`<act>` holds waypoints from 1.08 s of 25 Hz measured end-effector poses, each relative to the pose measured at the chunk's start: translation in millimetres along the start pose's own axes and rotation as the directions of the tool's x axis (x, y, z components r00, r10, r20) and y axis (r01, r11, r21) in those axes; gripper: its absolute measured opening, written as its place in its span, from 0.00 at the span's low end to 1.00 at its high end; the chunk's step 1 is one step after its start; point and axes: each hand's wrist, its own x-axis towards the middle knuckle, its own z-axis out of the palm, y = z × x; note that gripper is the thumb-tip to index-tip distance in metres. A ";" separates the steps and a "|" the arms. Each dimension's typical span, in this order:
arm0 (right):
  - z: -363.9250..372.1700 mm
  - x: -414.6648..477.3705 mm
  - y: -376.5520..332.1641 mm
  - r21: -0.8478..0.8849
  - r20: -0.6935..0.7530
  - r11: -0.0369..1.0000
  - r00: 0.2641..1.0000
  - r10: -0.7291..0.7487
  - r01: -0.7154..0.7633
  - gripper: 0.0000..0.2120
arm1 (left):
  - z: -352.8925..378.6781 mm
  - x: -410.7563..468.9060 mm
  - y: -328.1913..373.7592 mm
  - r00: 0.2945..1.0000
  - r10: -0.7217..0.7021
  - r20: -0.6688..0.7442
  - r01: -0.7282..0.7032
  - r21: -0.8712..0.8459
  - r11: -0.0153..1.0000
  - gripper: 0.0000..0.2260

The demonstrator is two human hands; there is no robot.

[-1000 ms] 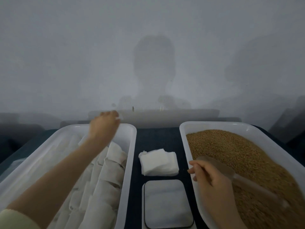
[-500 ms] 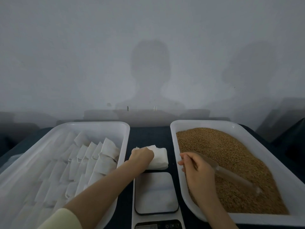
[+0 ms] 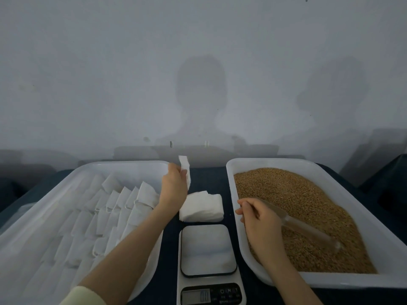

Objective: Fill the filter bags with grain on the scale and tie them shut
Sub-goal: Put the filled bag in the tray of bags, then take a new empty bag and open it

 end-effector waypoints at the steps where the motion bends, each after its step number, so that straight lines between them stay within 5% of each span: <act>1: 0.2 -0.7 -1.2 -0.007 0.002 1.000 1.000 -0.003 0.003 0.08 | -5.4 -6.6 4.2 0.999 -0.052 -0.001 0.051 -0.116 0.992 0.08; 3: 0.2 -0.1 -5.1 -0.042 0.031 0.998 0.999 -0.036 0.038 0.07 | -12.5 -23.0 3.4 0.975 -0.175 0.141 0.218 -0.408 0.887 0.12; 5: 2.5 2.7 -11.0 -0.051 0.134 0.998 0.990 -0.040 0.047 0.07 | -20.2 -46.2 -3.2 0.910 -0.196 0.364 0.399 -0.648 0.649 0.12; 7: 9.2 3.7 -18.2 0.050 0.308 0.996 0.950 0.054 -0.073 0.07 | -27.7 -65.7 -8.2 0.857 -0.142 0.496 0.498 -0.723 0.479 0.11; 9: 18.6 1.3 -25.0 0.249 0.456 0.929 0.879 0.138 -0.274 0.09 | -29.7 -74.9 -12.9 0.834 -0.070 0.548 0.521 -0.740 0.425 0.13; 12: 24.3 -2.2 -24.3 0.401 0.491 0.841 0.860 0.137 -0.363 0.09 | -28.9 -79.8 -15.9 0.824 -0.023 0.566 0.501 -0.710 0.494 0.13; 15: 24.1 -3.8 -20.8 0.439 0.451 0.830 0.883 0.128 -0.344 0.08 | -27.5 -84.6 -13.1 0.874 -0.057 0.483 0.378 -0.602 0.704 0.14; 17: 23.6 -6.4 -18.5 0.425 0.399 0.853 0.909 0.123 -0.302 0.07 | -28.7 -87.9 -11.0 0.965 -0.027 0.261 0.164 -0.519 0.839 0.23; 19: 24.0 -8.9 -17.7 0.372 0.348 0.894 0.930 0.115 -0.250 0.06 | -30.7 -90.3 -11.0 0.974 0.217 0.066 -0.181 -0.350 0.919 0.22; 21: 24.1 -10.3 -18.7 0.330 0.317 0.921 0.944 0.098 -0.206 0.08 | -30.2 -95.4 -10.7 0.891 0.430 0.145 -0.399 -0.199 0.895 0.12; 24: 24.0 -11.7 -20.2 0.256 0.275 0.953 0.957 0.087 -0.161 0.12 | -26.8 -103.5 -9.3 0.841 0.405 0.358 -0.346 -0.218 0.912 0.12; 27: 25.1 -11.3 -20.8 0.197 0.274 0.973 0.960 0.061 -0.118 0.13 | -24.7 -102.4 -10.0 0.848 0.369 0.381 -0.307 -0.216 0.927 0.10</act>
